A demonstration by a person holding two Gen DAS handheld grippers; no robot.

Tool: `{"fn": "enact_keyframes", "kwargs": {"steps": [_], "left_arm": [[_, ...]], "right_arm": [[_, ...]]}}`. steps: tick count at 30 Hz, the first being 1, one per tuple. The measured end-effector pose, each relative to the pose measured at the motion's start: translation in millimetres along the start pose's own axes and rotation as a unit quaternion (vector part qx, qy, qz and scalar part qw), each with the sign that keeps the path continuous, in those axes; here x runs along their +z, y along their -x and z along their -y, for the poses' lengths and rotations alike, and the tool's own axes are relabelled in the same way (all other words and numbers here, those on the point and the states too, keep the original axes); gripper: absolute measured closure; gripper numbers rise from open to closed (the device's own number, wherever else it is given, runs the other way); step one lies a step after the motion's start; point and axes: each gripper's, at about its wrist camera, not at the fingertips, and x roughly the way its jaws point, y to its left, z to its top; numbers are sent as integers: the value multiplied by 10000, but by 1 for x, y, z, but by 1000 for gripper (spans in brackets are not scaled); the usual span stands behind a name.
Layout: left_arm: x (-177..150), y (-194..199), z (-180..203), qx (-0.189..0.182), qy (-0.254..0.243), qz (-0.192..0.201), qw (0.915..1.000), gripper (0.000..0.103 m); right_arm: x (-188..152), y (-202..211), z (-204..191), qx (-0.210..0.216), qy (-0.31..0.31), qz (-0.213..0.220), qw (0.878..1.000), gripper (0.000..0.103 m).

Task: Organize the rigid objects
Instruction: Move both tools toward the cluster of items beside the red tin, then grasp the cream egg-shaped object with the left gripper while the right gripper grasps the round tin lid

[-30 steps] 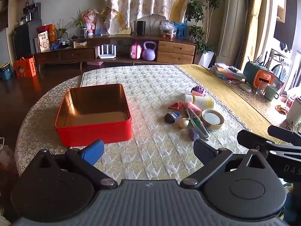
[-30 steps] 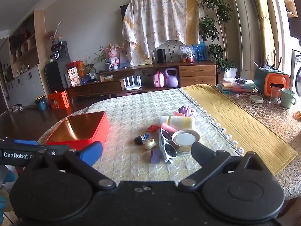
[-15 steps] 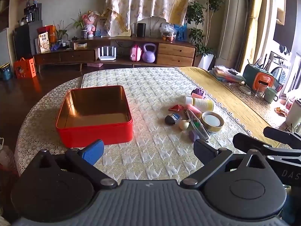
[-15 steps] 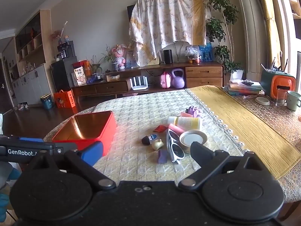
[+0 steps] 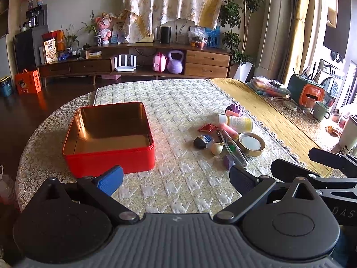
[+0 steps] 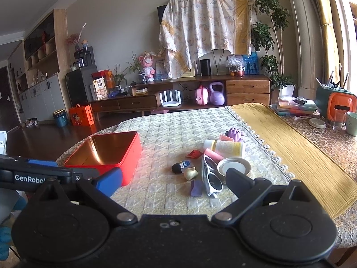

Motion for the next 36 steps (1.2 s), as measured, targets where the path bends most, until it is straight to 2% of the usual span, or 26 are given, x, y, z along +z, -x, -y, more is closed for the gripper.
{"fn": "enact_keyframes", "kwargs": {"steps": [13,28,33,36], "left_arm": [[18,-28,6,39,-140,-22,9999,1],[24,-65,9,13,-160,-326,9993,1],[24,-82,13,-118,-146,-474,9987,1],[25,-100,22,-140,-184,-626,9978,1]], "right_arm": [[11,-22,14,78,124,-14,9999,5],[13,-43,55,-367,-188,-306,9987,9],[16,-61,75,-511,-25,-410,9978,11],[16,-80,90,-550,116,-620,9965,16]]}}
